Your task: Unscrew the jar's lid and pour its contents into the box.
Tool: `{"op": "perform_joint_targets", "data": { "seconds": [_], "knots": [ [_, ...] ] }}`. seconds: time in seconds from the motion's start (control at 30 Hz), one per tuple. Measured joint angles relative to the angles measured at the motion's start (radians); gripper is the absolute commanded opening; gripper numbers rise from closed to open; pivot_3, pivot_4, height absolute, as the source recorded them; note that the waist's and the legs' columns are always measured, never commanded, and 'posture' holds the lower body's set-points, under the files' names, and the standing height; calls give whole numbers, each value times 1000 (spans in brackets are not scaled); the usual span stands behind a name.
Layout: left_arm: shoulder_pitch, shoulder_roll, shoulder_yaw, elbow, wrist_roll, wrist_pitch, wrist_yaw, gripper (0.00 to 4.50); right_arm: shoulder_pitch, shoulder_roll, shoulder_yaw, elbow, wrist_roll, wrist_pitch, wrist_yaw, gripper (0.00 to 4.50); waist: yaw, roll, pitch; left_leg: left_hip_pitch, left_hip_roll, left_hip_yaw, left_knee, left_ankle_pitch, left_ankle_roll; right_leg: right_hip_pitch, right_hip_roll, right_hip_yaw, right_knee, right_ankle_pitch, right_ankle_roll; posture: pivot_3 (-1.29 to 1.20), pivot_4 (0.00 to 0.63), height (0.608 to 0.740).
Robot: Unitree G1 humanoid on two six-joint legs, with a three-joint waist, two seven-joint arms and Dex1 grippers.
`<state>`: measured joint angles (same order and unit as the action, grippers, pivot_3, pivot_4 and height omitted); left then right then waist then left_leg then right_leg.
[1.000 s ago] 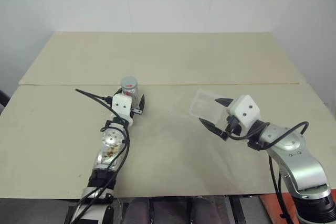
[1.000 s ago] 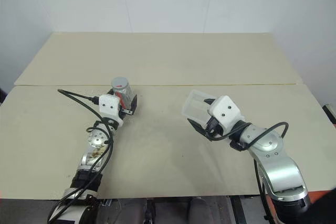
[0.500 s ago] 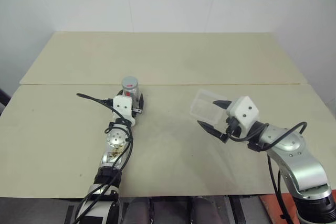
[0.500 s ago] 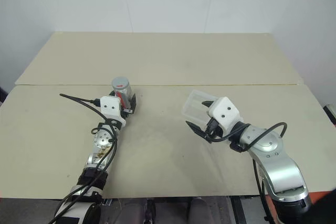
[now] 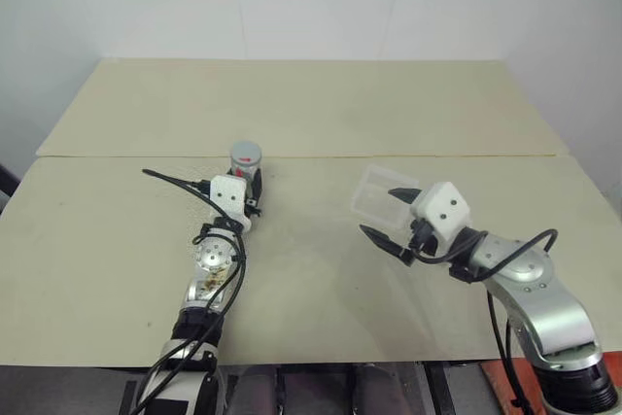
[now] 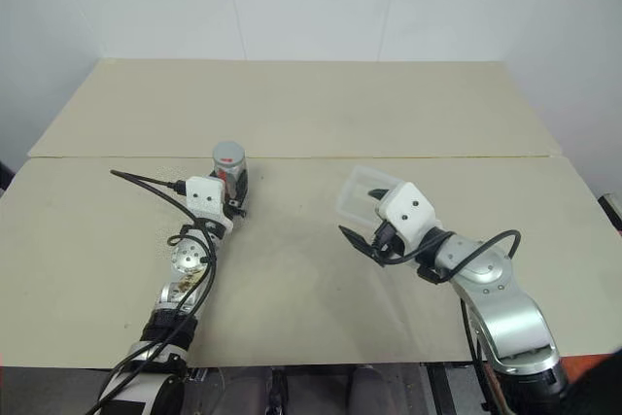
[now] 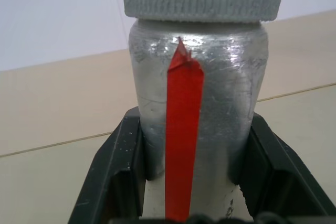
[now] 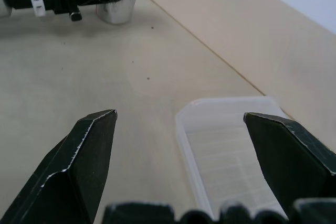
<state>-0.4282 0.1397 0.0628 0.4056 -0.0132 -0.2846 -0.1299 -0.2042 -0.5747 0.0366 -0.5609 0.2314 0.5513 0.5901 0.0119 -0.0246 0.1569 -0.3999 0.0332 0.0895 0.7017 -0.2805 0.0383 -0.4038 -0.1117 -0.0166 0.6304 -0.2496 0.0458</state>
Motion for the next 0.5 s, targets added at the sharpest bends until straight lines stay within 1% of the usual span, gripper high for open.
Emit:
{"op": "perform_joint_targets", "data": {
  "seconds": [0.1, 0.17, 0.23, 0.37, 0.5],
  "knots": [
    [21, -21, -2, -162, -134, 124, -87, 1958, -79, 127, 18, -1, 29, 38, -61, 4500, -5, 0, 0, 0, 1, 0, 0, 2, -4, -1, 1, 0, 1, 0, 0, 0, 150, 740],
    [55, -4, -37, -285, -196, 223, -167, 1958, -117, 199, 43, -2, 35, 62, -101, 4500, -9, 0, 0, 0, 1, -1, 0, 3, -5, -1, 2, 1, 2, 0, 0, 0, 150, 740],
    [105, 43, -78, -388, -235, 317, -246, 1958, -142, 259, 77, -2, 36, 81, -142, 4500, -11, 0, 0, 0, 1, -1, 0, 3, -5, -1, 2, 1, 2, 0, 0, 0, 150, 740],
    [155, 96, -125, -477, -262, 403, -337, 1958, -150, 329, 126, 3, 23, 94, -199, 4500, -9, 0, 0, -1, 1, -1, 0, 3, -5, -1, 1, 1, 1, 0, 0, 0, 150, 740],
    [158, 83, -155, -512, -269, 434, -370, 1958, -169, 346, 152, -1, 18, 94, -217, 4500, -5, 0, 0, 0, 1, -1, 0, 2, -4, 0, 1, 1, 1, 0, 0, 0, 150, 740]
  ]
}}
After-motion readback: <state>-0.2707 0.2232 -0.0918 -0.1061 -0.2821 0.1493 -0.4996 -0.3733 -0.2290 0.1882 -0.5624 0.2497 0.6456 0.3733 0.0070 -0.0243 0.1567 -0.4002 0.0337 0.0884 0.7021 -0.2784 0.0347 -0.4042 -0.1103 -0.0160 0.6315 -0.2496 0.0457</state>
